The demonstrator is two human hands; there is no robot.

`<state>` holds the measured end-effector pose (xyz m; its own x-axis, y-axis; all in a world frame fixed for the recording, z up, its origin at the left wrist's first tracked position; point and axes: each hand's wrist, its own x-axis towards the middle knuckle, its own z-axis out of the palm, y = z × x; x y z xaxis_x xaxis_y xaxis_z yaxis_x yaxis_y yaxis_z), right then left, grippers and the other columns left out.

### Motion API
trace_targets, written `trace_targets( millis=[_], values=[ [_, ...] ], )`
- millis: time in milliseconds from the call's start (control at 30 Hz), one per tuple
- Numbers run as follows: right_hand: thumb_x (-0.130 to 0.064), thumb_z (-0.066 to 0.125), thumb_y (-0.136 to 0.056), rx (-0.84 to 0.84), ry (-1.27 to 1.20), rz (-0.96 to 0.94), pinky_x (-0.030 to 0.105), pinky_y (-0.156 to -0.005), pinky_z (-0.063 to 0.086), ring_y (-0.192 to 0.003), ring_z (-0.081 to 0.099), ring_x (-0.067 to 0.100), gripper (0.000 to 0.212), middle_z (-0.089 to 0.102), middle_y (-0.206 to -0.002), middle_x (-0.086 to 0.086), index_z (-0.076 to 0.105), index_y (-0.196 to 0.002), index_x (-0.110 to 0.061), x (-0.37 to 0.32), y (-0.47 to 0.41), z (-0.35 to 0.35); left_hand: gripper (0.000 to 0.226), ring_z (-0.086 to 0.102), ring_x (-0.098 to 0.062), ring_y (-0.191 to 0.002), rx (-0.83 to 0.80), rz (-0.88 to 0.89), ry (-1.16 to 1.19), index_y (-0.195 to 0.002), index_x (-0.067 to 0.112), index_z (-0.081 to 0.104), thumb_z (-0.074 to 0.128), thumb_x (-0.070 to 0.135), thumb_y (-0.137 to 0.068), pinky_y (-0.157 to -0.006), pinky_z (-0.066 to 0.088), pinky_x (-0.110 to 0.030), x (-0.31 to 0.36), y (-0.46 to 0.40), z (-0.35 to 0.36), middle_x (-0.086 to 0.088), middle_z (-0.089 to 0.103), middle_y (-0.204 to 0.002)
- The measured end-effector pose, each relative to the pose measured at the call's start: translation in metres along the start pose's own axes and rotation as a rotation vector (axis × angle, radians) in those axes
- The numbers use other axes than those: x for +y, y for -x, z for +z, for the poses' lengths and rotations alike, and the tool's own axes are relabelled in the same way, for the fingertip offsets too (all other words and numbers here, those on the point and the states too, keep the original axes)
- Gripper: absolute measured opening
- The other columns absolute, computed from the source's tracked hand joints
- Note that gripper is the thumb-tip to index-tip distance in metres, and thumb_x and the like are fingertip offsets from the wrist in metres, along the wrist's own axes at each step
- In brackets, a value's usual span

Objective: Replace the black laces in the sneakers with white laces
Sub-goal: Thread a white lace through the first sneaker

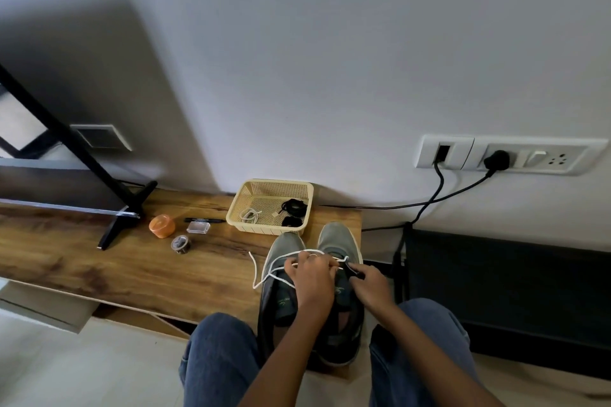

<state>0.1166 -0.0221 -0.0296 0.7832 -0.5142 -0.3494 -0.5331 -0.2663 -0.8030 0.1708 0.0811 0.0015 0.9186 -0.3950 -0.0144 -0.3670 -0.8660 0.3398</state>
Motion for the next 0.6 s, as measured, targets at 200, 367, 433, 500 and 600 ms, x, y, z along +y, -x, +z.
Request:
trace_targets(
  millis=[200,367,433,500,600],
  values=[
    [0.001,0.052,-0.082,-0.029,-0.232,0.122,0.039,-0.094,0.049,-0.106,0.061,0.02,0.043,0.067,-0.116,0.003,0.067,-0.118,-0.017,0.004,-0.002,-0.007,0.01,0.057,-0.026,-0.094,0.121,-0.01,0.031,-0.075,0.024,0.071,0.081,0.022,-0.073,-0.084,0.038,-0.05,0.004,-0.001,0.024,0.003,0.067,-0.085],
    [0.004,0.051,-0.083,-0.024,-0.343,0.146,0.031,-0.085,0.051,-0.091,0.062,0.013,0.041,0.068,-0.093,-0.004,0.07,-0.112,-0.018,0.005,-0.002,-0.008,0.005,0.053,-0.023,-0.098,0.178,-0.02,0.068,-0.085,0.025,0.073,0.075,0.026,-0.08,-0.086,0.031,-0.042,0.002,-0.002,0.032,0.004,0.067,-0.094],
    [0.003,0.052,-0.083,-0.032,-0.373,0.15,0.028,-0.085,0.05,-0.09,0.061,0.011,0.04,0.067,-0.09,-0.006,0.07,-0.111,-0.019,0.005,-0.001,-0.007,0.01,0.055,-0.021,-0.09,0.169,-0.009,0.007,-0.077,0.028,0.072,0.081,0.029,-0.073,-0.081,0.028,-0.04,0.002,-0.003,0.034,0.007,0.067,-0.084],
    [0.002,0.053,-0.084,-0.034,-0.394,0.156,0.028,-0.086,0.05,-0.092,0.061,0.012,0.038,0.067,-0.094,-0.003,0.069,-0.111,-0.019,0.006,0.0,-0.007,0.012,0.056,-0.019,-0.087,0.174,-0.012,-0.048,-0.076,0.031,0.072,0.082,0.032,-0.07,-0.079,0.024,-0.037,0.002,-0.004,0.037,0.01,0.066,-0.079],
    [0.0,0.055,-0.084,-0.036,-0.407,0.157,0.03,-0.091,0.05,-0.097,0.061,0.014,0.037,0.068,-0.1,0.0,0.07,-0.111,-0.018,0.008,-0.002,-0.007,0.005,0.055,-0.02,-0.095,0.211,-0.026,-0.009,-0.083,0.03,0.072,0.075,0.033,-0.079,-0.084,0.022,-0.037,0.002,-0.004,0.04,0.008,0.068,-0.086]
  ],
)
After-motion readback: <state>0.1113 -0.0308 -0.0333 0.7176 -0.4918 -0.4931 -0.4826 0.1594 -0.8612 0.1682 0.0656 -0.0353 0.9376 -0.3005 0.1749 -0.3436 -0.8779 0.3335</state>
